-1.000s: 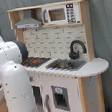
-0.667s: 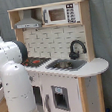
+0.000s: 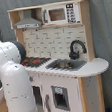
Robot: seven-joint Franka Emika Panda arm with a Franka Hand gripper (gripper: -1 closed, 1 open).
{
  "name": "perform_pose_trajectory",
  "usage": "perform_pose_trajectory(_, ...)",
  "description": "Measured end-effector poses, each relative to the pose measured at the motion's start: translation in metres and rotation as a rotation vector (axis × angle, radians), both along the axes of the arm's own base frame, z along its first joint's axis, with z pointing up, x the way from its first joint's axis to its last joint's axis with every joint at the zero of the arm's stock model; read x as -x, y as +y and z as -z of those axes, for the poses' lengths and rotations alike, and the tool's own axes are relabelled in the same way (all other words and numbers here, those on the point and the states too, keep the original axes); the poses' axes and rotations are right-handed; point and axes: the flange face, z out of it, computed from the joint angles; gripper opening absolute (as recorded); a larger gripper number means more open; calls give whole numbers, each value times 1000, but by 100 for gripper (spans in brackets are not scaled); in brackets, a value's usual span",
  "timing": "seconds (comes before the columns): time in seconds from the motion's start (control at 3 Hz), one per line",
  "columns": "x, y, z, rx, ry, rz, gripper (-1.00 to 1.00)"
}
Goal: Play with the kitchen
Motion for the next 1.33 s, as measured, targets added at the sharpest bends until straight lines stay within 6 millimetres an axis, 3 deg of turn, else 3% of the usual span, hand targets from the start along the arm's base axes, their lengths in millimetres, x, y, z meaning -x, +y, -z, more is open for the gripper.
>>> perform_pose_trajectory(0.67, 21, 3, -16, 155, -177, -31, 100)
perform_pose_trajectory(1.33, 19, 10, -30, 276, -400, -63, 100)
